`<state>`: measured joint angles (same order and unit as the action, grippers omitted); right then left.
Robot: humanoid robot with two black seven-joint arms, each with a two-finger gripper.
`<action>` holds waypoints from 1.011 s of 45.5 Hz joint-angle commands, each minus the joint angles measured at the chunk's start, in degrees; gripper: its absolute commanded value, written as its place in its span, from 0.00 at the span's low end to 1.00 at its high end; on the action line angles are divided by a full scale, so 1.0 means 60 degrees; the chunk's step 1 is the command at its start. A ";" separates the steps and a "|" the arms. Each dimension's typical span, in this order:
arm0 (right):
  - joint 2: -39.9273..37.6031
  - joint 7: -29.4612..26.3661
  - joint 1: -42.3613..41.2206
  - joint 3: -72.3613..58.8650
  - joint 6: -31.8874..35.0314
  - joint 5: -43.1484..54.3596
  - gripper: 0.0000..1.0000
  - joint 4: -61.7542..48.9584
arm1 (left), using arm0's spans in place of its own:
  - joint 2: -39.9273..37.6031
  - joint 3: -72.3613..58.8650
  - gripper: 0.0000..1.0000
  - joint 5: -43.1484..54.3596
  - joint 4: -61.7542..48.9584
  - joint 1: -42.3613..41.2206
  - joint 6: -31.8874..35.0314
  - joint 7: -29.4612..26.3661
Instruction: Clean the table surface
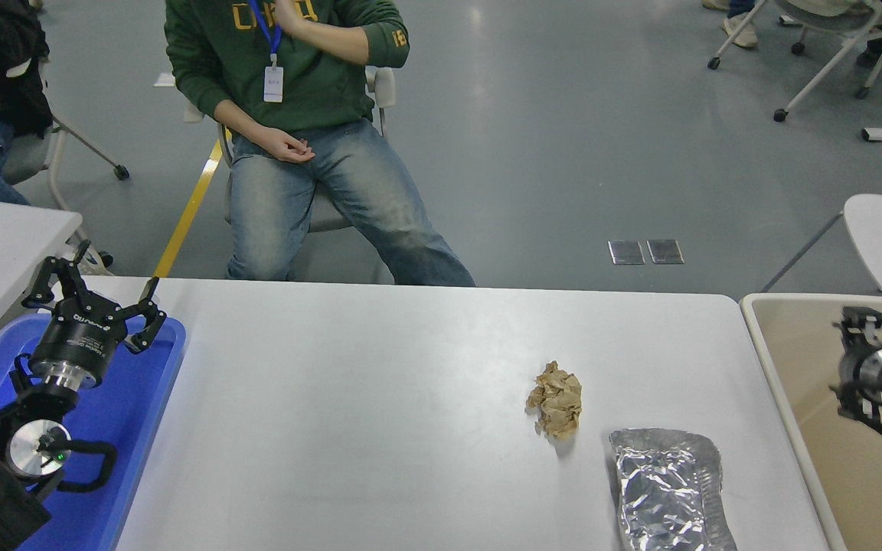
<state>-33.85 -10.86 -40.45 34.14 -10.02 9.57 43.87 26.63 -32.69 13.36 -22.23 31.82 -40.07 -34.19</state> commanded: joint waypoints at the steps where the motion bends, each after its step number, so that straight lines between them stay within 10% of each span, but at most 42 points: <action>1: 0.0500 0.0008 0.0604 0.1897 0.0029 -0.0115 1.00 0.2136 | 0.0000 0.0000 1.00 0.0000 -0.0002 0.0000 -0.0002 0.0000; 33: 0.4265 0.3640 0.2303 0.4154 0.0336 -0.0115 1.00 0.2327 | 0.0000 0.0000 1.00 0.0000 -0.0002 0.0000 -0.0002 0.0000; 46: 0.4280 0.3787 0.2494 0.4154 0.0322 -0.0100 1.00 0.2327 | 0.0000 0.0000 1.00 0.0000 -0.0002 0.0000 -0.0002 0.0000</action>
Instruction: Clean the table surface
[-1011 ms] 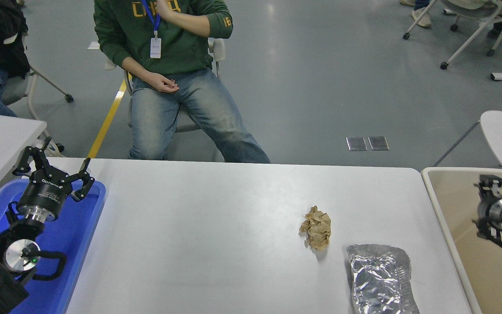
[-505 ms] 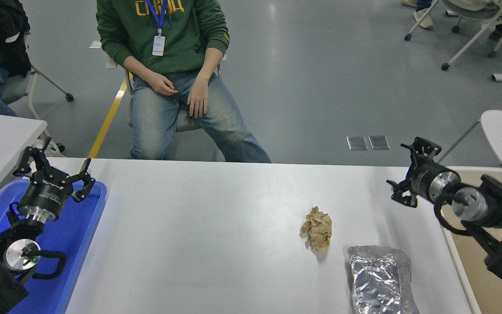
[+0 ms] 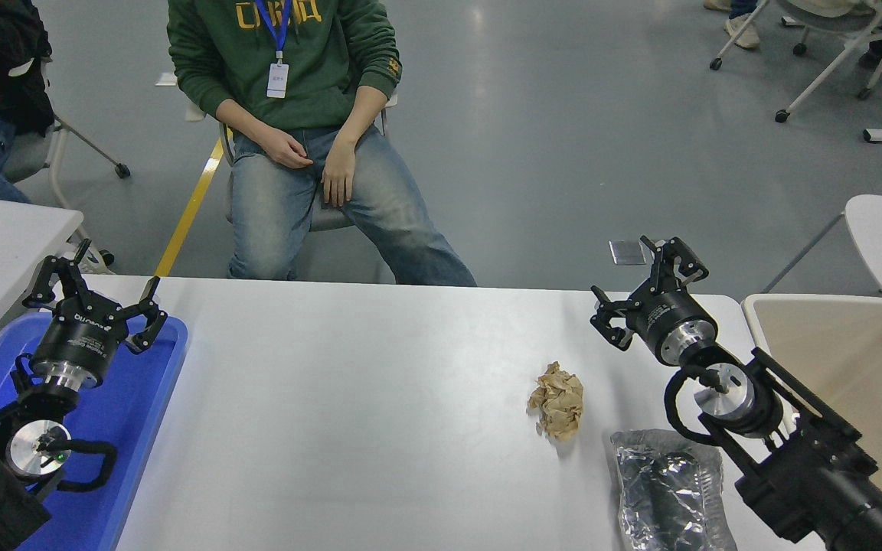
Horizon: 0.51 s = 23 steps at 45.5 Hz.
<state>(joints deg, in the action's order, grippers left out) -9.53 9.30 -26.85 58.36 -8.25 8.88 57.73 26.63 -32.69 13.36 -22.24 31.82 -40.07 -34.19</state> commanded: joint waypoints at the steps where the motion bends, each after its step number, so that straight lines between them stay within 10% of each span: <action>1: 0.0226 0.0427 0.0256 0.0102 0.0028 0.0014 1.00 0.0002 | 0.0000 0.0000 1.00 0.0000 0.0000 0.0000 -0.0001 0.0000; 23: 0.0197 0.0442 0.0344 0.0029 0.0043 0.0175 1.00 -0.0071 | 0.0000 0.0000 1.00 0.0000 0.0000 0.0000 -0.0001 0.0000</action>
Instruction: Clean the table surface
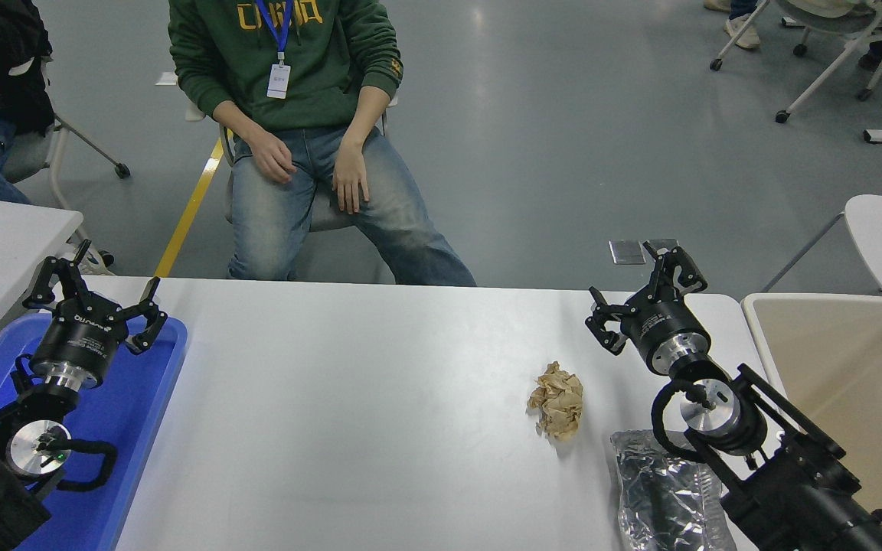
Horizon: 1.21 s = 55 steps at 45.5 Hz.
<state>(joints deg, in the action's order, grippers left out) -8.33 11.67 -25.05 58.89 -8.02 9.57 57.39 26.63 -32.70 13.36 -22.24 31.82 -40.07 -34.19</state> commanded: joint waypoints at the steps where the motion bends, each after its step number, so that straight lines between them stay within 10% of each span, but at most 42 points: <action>1: -0.0018 0.0033 0.0044 -0.0103 0.0004 0.0090 1.00 -0.0014 | 0.0000 0.0000 1.00 0.0000 0.0000 0.0000 -0.0001 0.0000; 55: -0.4982 -0.0099 -0.2504 -0.7646 -0.0026 0.4630 1.00 0.0849 | 0.0000 0.0000 1.00 0.0000 0.0000 0.0000 -0.0001 0.0000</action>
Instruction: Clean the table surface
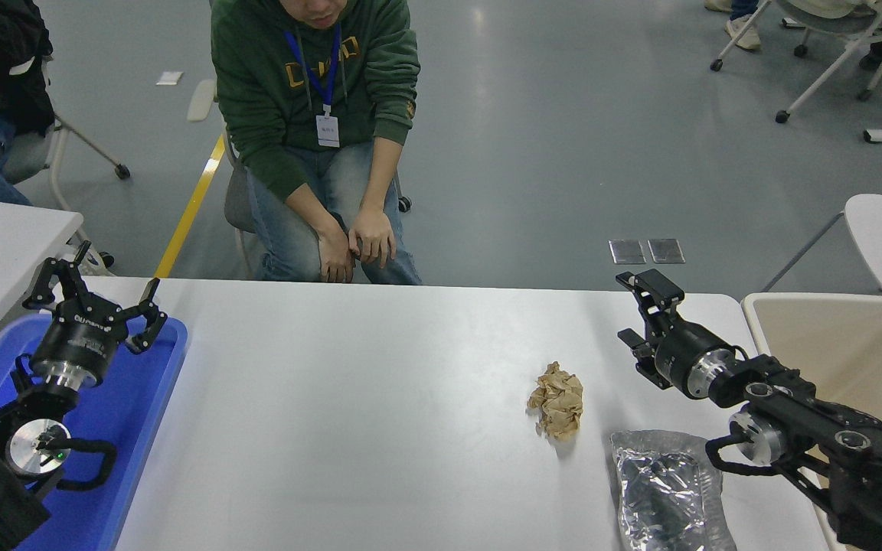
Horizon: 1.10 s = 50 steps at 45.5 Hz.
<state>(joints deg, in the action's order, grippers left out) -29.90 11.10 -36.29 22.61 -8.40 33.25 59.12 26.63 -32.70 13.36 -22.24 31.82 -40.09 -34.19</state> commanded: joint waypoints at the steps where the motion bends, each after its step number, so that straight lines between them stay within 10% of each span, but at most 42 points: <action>1: -0.1592 -0.0004 -0.0703 -0.1746 0.0038 0.0844 1.00 0.0677 | 0.0000 0.0000 1.00 0.0000 0.0000 0.0000 0.0001 0.0000; 23: -0.6383 0.0040 -0.0836 -0.3519 0.0653 0.3906 1.00 0.4223 | 0.0000 0.0000 1.00 0.0000 0.0000 0.0000 0.0001 0.0000; 50: -0.6678 0.0010 -0.0250 -0.5175 0.0712 0.7320 1.00 0.5103 | 0.0000 0.0000 1.00 0.0000 0.0000 0.0000 0.0001 0.0000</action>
<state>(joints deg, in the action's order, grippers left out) -71.60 11.37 -38.95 -5.97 -4.30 72.41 88.38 26.63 -32.70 13.36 -22.24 31.82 -40.08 -34.19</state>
